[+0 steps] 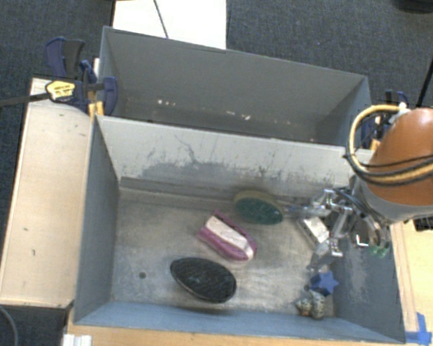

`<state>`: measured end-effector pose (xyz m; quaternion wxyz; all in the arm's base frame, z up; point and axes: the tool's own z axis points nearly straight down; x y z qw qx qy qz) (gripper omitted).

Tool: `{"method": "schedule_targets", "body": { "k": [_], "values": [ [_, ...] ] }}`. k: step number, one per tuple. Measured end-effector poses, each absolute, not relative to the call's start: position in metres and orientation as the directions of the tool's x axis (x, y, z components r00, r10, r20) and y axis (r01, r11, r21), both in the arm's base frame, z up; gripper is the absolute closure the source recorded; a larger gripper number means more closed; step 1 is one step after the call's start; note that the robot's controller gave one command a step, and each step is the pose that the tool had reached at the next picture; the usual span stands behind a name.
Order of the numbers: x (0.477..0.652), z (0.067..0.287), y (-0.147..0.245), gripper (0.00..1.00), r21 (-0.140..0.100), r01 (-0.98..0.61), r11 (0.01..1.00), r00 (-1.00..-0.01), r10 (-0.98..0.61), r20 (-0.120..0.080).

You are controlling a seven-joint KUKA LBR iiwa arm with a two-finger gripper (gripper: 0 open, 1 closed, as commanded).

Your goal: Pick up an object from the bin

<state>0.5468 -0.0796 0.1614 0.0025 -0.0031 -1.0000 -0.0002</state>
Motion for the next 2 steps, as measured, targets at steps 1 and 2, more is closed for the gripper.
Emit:
{"method": "schedule_targets", "body": {
  "k": [1,2],
  "values": [
    [0.531,0.072,-0.117,0.0,-0.001,-0.073,0.997,-0.997,-0.073,-0.016],
    [0.499,0.095,-0.155,0.0,-0.01,-0.109,0.994,-0.994,-0.11,-0.025]
  ]
}}
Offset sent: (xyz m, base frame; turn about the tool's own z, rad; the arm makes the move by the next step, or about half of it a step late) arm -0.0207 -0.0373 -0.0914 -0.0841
